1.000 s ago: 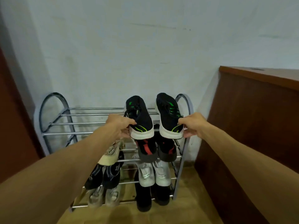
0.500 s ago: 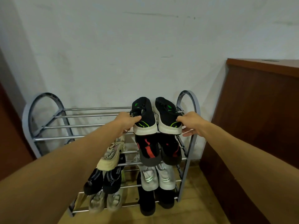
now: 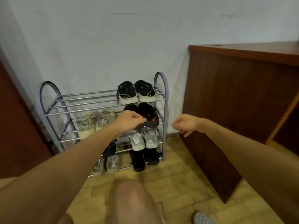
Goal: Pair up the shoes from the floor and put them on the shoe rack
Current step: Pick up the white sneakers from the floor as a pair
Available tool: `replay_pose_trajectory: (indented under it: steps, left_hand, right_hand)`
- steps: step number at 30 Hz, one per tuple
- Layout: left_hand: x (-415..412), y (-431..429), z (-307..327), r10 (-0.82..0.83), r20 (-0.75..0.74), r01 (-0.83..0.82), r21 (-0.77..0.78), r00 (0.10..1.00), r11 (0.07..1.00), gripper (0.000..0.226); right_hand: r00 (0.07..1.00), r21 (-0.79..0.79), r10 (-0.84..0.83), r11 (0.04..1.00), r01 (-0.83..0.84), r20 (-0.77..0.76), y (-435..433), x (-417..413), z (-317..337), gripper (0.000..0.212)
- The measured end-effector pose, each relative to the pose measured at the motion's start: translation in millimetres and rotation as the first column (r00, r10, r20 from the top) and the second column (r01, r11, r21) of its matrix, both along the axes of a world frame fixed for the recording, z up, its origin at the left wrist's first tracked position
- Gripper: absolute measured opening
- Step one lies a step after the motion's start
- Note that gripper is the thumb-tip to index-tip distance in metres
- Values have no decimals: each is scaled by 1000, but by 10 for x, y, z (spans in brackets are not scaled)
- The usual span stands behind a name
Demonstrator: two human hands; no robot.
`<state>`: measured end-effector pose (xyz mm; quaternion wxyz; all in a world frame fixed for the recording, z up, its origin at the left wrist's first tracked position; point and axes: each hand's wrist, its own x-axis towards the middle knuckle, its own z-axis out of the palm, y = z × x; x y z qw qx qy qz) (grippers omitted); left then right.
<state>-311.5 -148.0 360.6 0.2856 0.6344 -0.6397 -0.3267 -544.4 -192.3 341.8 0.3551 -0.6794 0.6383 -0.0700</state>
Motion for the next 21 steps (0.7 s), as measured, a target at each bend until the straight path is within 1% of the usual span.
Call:
replay_pose_trajectory:
  steps: [2, 6, 7, 9, 11, 13, 16, 19, 20, 21]
  left_hand:
    - [-180, 239, -177, -74, 40, 72, 41, 996, 997, 23]
    - [-624, 576, -644, -247, 119, 236, 101, 962, 967, 13]
    - [-745, 629, -768, -290, 142, 272, 135, 946, 953, 12]
    - [-995, 715, -1011, -388, 202, 340, 235, 899, 911, 27]
    - [-1231, 768, -1252, -500, 267, 403, 345, 824, 848, 42]
    - [-1400, 820, -1464, -578, 282, 445, 418, 766, 792, 45]
    - [-1677, 891, -1904, -630, 237, 465, 496, 740, 733, 43]
    - [-1761, 969, -2390, -623, 210, 443, 539, 753, 717, 41]
    - [-1753, 980, -2517, -636, 214, 446, 550, 742, 706, 42]
    - [-1737, 972, -2618, -668, 235, 462, 562, 706, 686, 44]
  right_hand:
    - [999, 34, 11, 999, -10, -39, 278, -190, -199, 33]
    - [997, 107, -54, 993, 58, -46, 716, -641, -702, 31]
    - [996, 129, -74, 988, 80, -45, 805, -761, -843, 31]
    - [992, 189, -124, 974, 127, -29, 956, -998, -1142, 35]
    - [986, 238, -166, 957, 165, -16, 1105, -1204, -1458, 37]
    - [977, 279, -210, 938, 208, -22, 1254, -1331, -1774, 36]
    - [965, 376, -247, 889, 261, -85, 1496, -1585, -2387, 39]
    - [947, 429, -275, 844, 321, -167, 1784, -1751, -2995, 47]
    - [939, 438, -274, 832, 341, -210, 1883, -1785, -3205, 52]
    - [929, 446, -276, 819, 362, -247, 1995, -1806, -3421, 59]
